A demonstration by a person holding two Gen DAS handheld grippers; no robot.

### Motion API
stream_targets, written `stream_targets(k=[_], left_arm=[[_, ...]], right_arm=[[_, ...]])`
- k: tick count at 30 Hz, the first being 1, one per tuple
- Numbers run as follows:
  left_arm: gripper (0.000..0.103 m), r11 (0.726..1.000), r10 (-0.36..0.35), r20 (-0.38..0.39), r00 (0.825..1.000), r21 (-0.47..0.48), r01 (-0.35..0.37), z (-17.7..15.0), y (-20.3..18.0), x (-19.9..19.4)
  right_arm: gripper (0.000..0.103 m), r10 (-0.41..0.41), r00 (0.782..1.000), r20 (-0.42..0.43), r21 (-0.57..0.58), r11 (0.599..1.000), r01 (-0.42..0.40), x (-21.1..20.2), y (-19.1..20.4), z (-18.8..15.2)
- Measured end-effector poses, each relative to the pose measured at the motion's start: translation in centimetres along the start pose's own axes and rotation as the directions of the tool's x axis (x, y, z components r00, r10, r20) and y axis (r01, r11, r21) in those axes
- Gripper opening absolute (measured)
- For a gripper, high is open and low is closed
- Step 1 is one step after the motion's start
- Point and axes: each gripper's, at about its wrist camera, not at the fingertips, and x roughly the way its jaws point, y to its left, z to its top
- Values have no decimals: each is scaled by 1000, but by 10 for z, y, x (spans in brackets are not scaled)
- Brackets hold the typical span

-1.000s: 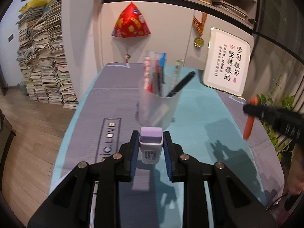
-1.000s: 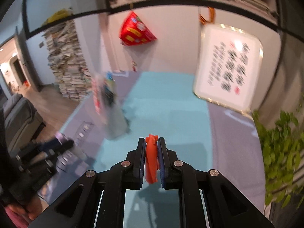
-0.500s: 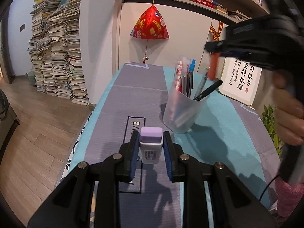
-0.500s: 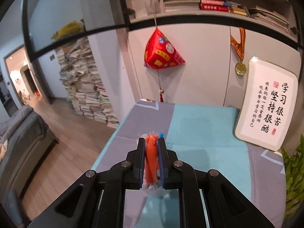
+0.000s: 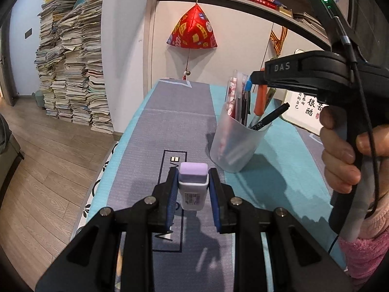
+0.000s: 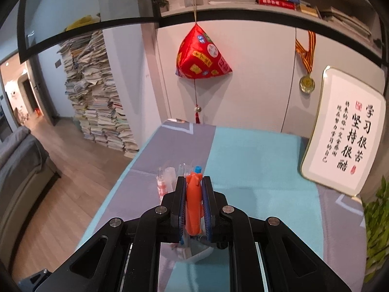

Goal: Organize stationery
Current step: 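Drop the orange highlighter into the cup with the right tool while the left tool holds the glue stick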

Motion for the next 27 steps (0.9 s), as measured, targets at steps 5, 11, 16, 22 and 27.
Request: stream_targets(k=[5, 11, 16, 22, 27], left_arm=[[23, 1000, 3, -3, 1000, -1, -3, 0, 2, 0], [23, 1000, 1, -3, 1000, -10, -1, 2, 3, 0], [23, 1000, -4, -3, 1000, -2, 4, 0, -1, -1], [23, 1000, -9, -4, 1000, 3, 9, 1, -2, -2], [23, 1000, -12, -2, 1000, 5, 12, 2, -4, -2]], right_arm=[[14, -15, 1000, 7, -40, 999, 15, 9, 6, -6], [14, -29, 999, 14, -77, 997, 30, 8, 5, -10], [14, 3, 1000, 2, -63, 998, -2, 3, -1, -11], [14, 31, 1000, 8, -38, 999, -30, -10, -8, -13], [14, 39, 999, 37, -18, 999, -39, -31, -18, -16]])
